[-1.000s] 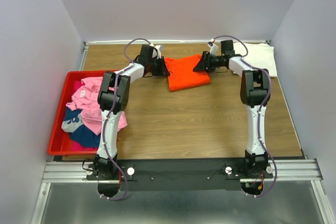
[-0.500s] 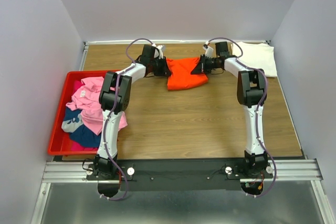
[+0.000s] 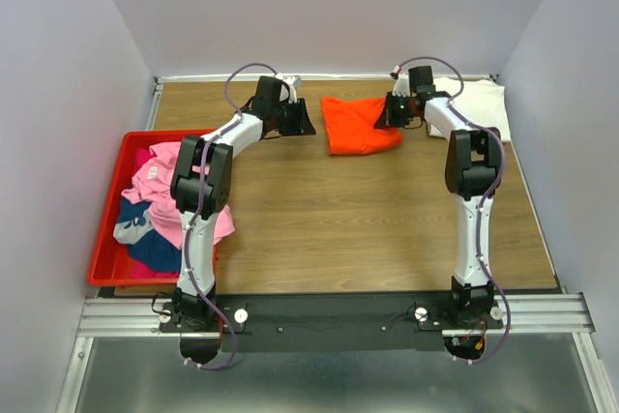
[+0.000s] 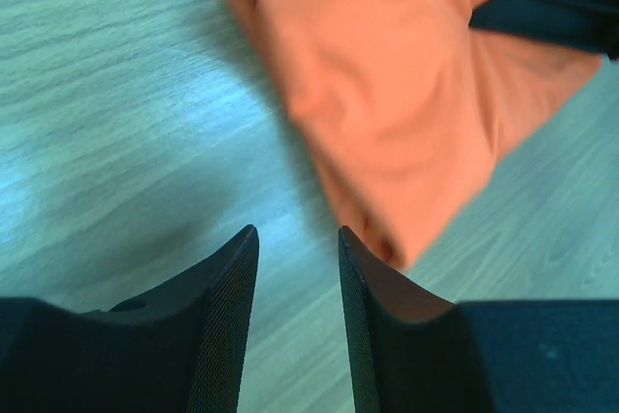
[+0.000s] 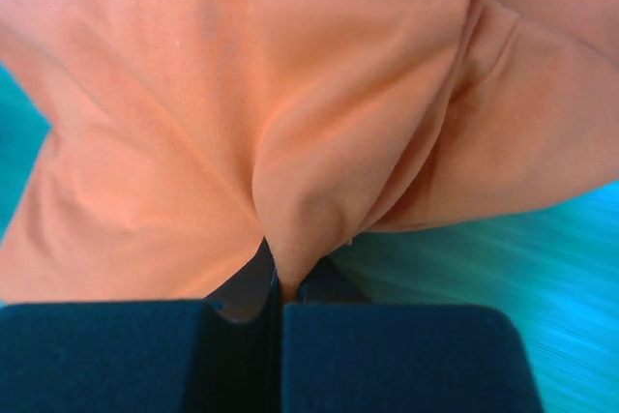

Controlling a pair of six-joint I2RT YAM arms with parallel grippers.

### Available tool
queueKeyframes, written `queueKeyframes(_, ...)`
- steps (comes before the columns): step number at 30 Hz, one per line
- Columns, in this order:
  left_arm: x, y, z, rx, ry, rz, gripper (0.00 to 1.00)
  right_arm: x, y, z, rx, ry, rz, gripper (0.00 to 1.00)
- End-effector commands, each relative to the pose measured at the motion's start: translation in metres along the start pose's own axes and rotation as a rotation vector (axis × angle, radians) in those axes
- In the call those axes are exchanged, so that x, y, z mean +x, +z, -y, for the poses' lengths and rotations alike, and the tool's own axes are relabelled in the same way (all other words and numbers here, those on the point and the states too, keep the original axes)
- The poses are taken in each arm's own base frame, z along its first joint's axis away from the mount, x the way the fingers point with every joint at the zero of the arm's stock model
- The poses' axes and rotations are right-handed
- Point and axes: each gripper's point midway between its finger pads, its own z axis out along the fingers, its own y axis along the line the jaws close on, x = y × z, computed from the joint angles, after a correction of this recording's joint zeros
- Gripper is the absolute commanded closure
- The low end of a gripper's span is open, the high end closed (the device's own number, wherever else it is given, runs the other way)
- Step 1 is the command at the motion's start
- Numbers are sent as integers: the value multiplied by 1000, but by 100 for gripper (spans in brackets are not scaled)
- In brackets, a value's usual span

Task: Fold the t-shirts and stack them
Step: Neatly place the folded tshirt to the corner

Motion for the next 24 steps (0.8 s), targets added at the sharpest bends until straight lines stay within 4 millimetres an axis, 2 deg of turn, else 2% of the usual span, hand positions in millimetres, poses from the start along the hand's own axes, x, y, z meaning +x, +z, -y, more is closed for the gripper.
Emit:
queueKeyframes(1, -11, -21, 2, -27, 31, 32, 53, -25, -38, 47, 240, -83, 26, 100)
queueKeyframes(2, -6, -22, -1, -33, 26, 23, 53, -30, -44, 58, 289, -126, 24, 100)
queueKeyframes(8, 13, -23, -10, -50, 7, -10, 53, -64, -76, 84, 431, -215, 69, 100)
queueKeyframes(12, 21, -25, -11, -54, 0, -17, 53, -83, -91, 91, 485, -262, 99, 100)
queueKeyframes(22, 37, -28, -18, -75, -11, -44, 53, -115, -114, 96, 532, -324, 159, 100)
queueKeyframes(24, 40, -27, -20, -79, -12, -48, 53, -122, -124, 98, 550, -328, 178, 100)
